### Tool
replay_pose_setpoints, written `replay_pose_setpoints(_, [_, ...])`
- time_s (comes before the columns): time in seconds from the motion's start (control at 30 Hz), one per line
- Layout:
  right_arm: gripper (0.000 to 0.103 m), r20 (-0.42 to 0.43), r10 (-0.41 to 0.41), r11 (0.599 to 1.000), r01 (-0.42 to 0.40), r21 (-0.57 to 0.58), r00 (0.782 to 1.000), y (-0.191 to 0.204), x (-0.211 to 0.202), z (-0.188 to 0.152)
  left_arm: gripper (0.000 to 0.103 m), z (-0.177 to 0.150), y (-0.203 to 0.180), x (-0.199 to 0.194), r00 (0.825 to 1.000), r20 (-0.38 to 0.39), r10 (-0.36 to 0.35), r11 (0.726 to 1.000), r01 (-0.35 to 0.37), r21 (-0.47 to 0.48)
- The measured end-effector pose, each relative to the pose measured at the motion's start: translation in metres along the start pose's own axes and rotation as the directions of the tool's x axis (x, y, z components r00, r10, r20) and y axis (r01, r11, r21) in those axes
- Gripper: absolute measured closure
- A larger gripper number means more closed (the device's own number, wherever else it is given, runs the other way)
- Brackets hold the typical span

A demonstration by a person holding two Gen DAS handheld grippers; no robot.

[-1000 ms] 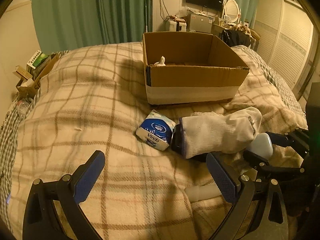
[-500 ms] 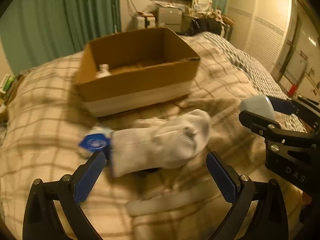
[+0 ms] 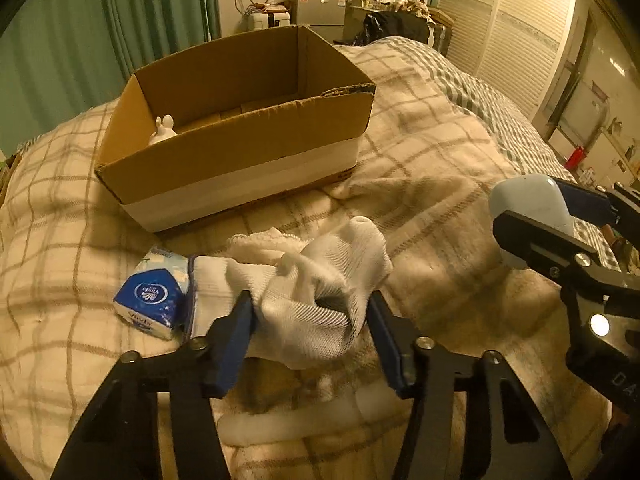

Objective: Organize objects
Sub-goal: 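Grasp the light blue earbud case with the right gripper while the left gripper grasps the white sock, then carry the earbud case and sock into the box while both grippers open to release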

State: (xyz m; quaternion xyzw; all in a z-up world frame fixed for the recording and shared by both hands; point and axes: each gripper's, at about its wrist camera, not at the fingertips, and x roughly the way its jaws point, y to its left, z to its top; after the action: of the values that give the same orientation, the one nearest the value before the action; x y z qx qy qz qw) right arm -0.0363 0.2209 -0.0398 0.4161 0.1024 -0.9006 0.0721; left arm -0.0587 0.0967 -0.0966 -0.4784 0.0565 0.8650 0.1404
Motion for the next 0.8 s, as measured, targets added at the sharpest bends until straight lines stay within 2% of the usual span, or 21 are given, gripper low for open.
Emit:
replay_pose_setpoints(0.03, [0.053, 0.007, 0.003, 1.0, -0.003, -0.002, 1.0, 0.001, -0.005, 0.0, 0.052, 0.0, 0.002, -0.004, 1.0, 0.005, -0.004, 1.0, 0.004, -0.008])
replay_pose_setpoints(0.07, [0.059, 0.014, 0.006, 1.0, -0.006, -0.002, 1.0, 0.001, -0.009, 0.0, 0.056, -0.001, 0.003, -0.007, 1.0, 0.009, -0.011, 1.0, 0.011, -0.016])
replay_pose_setpoints(0.1, [0.079, 0.021, 0.005, 1.0, -0.005, -0.005, 1.0, 0.002, -0.014, 0.0, 0.06, -0.002, 0.005, -0.012, 1.0, 0.015, -0.02, 0.999, 0.02, -0.028])
replay_pose_setpoints(0.17, [0.085, 0.026, 0.026, 1.0, -0.025, -0.01, 0.999, 0.003, -0.023, 0.001, 0.062, -0.002, 0.009, -0.024, 0.999, 0.034, -0.038, 0.998, 0.04, -0.047])
replay_pose_setpoints(0.37, [0.087, 0.021, 0.01, 1.0, -0.01, -0.02, 1.0, 0.008, -0.031, -0.002, 0.062, -0.006, 0.015, -0.046, 0.997, 0.065, -0.051, 0.996, 0.055, -0.068])
replay_pose_setpoints(0.5, [0.086, 0.011, 0.016, 1.0, -0.016, 0.007, 1.0, 0.006, -0.025, -0.01, 0.062, -0.015, 0.03, -0.054, 0.997, 0.08, -0.016, 0.995, 0.024, -0.099])
replay_pose_setpoints(0.53, [0.086, 0.005, 0.026, 1.0, -0.026, 0.012, 1.0, 0.007, -0.021, -0.011, 0.062, -0.016, 0.034, -0.054, 0.997, 0.081, -0.016, 0.994, 0.025, -0.105])
replay_pose_setpoints(0.57, [0.079, 0.0, 0.033, 0.999, -0.033, 0.013, 0.999, 0.007, -0.017, -0.012, 0.062, -0.019, 0.038, -0.055, 0.997, 0.082, -0.007, 0.993, 0.017, -0.118])
replay_pose_setpoints(0.6, [0.064, -0.005, 0.04, 0.999, -0.04, 0.011, 0.999, 0.01, -0.013, -0.013, 0.062, -0.021, 0.044, -0.055, 0.996, 0.086, 0.01, 0.992, 0.002, -0.129])
replay_pose_setpoints(0.67, [0.047, -0.02, 0.059, 0.998, -0.059, 0.001, 0.998, 0.018, -0.003, -0.013, 0.062, -0.025, 0.052, -0.056, 0.995, 0.091, 0.043, 0.99, -0.03, -0.141])
replay_pose_setpoints(0.8, [0.047, -0.061, 0.105, 0.992, -0.109, -0.069, 0.993, 0.043, 0.019, -0.011, 0.062, -0.027, 0.07, -0.056, 0.991, 0.1, 0.094, 0.982, -0.076, -0.172])
